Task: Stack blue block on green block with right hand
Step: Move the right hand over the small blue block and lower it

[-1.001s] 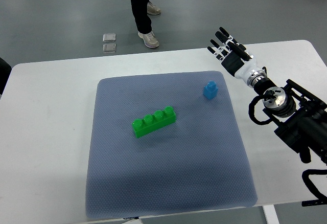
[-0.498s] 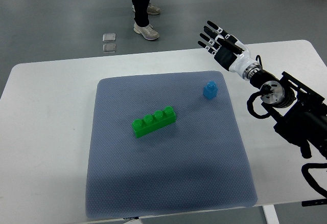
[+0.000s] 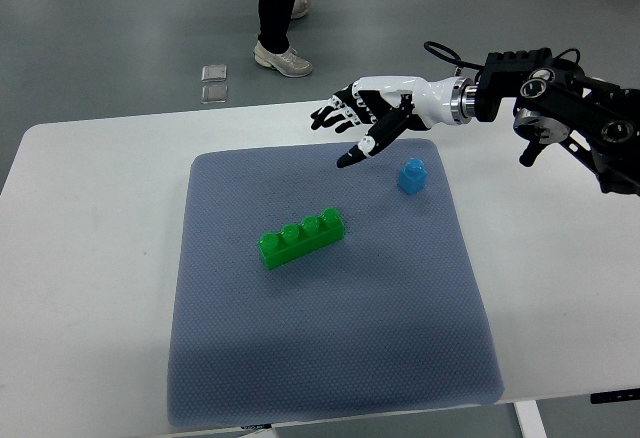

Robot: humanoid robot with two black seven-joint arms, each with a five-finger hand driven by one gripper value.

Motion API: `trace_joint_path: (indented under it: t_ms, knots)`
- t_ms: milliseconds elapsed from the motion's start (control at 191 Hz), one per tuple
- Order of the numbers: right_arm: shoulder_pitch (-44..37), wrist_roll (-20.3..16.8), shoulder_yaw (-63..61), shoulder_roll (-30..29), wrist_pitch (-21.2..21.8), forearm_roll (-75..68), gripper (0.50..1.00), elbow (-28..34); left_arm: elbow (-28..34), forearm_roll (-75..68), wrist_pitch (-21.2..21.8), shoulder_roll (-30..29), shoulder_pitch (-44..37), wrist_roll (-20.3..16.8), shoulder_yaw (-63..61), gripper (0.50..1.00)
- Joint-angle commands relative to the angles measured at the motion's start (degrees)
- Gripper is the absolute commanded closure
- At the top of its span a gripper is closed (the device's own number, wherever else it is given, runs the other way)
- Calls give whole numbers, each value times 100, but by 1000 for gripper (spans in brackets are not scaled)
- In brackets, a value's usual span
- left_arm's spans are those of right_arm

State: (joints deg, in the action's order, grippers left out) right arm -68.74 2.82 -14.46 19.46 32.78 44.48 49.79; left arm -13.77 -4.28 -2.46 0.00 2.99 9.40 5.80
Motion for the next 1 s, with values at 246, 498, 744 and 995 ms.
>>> trace_joint_path:
  t_ms: [246,498,744,995]
  knots:
    - [-1853,0,2202,233,106,509,576,883,-64,6,0,0,0,1,0,500]
    - [-2583,9,3063,119,202,1036,576,1235,-64,6,-9,0,0,1,0,500]
    - [-2486,52,3221,-30,62,1608,576,1235,-64,6,0,0,0,1,0,500]
    - [-2372,44,3248,-215,-316,2038,576,954,-64,6,0,0,0,1,-9,500]
